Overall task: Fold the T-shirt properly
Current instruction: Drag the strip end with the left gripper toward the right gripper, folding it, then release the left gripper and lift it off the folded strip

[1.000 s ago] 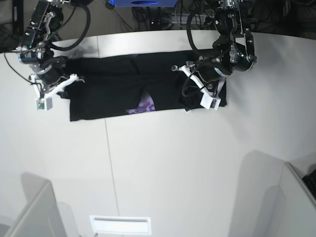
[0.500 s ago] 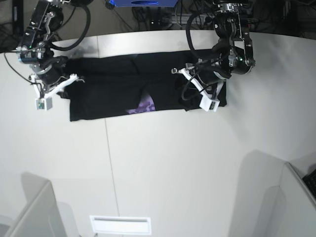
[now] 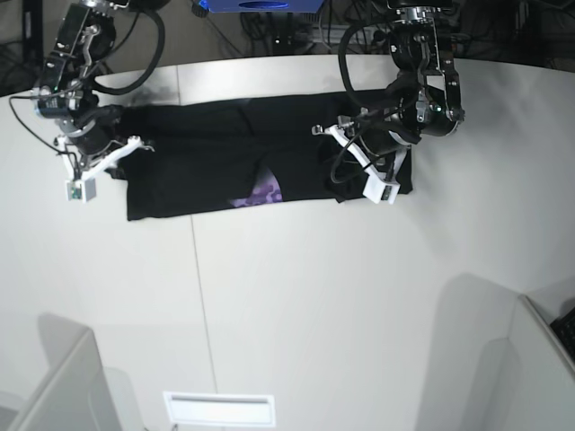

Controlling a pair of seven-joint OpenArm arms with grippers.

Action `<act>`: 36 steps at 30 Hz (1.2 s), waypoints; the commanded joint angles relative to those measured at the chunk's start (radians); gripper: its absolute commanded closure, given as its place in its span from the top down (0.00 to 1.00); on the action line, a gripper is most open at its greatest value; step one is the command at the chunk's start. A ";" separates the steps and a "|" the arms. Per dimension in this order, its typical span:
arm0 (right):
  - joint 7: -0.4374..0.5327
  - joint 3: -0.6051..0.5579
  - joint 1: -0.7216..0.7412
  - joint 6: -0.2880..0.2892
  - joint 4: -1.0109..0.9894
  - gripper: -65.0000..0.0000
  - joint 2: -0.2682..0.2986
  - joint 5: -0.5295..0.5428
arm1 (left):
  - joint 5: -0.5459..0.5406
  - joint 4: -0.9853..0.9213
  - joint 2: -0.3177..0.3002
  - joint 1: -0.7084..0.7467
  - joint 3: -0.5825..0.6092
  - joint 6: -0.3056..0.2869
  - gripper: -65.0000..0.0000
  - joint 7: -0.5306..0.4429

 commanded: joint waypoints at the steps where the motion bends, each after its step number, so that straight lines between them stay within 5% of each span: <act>1: 0.021 0.003 0.011 0.001 0.013 0.00 0.008 0.011 | -0.022 0.015 0.004 -0.007 0.001 -0.004 0.00 -0.014; 7: 0.021 0.003 0.011 0.001 0.012 0.00 0.008 0.011 | -0.022 0.015 0.005 -0.007 0.001 -0.004 0.00 -0.014; 17: 0.021 0.003 0.011 0.001 0.012 0.00 0.008 0.011 | -0.023 -0.035 0.005 -0.056 0.115 -0.004 0.59 -0.016; 22: 0.023 0.003 0.011 0.001 0.012 0.00 0.008 0.011 | -0.022 -0.071 0.005 -0.120 0.176 -0.004 0.68 -0.016; 28: 0.019 0.003 0.017 0.001 0.012 0.00 0.008 0.012 | -0.019 0.035 -0.058 -0.119 0.141 -0.004 0.64 -0.016; 31: -0.011 0.003 0.026 0.001 0.012 0.00 0.008 0.054 | -0.016 0.091 -0.107 -0.071 0.046 -0.004 0.40 -0.016; 34: -0.056 0.003 0.049 0.001 0.002 0.42 0.021 0.157 | -0.014 0.092 -0.141 -0.042 -0.091 -0.004 0.00 -0.016; 36: -0.056 0.002 0.063 0.001 -0.011 0.65 0.045 0.213 | -0.014 0.092 -0.148 -0.024 -0.178 -0.004 0.00 -0.016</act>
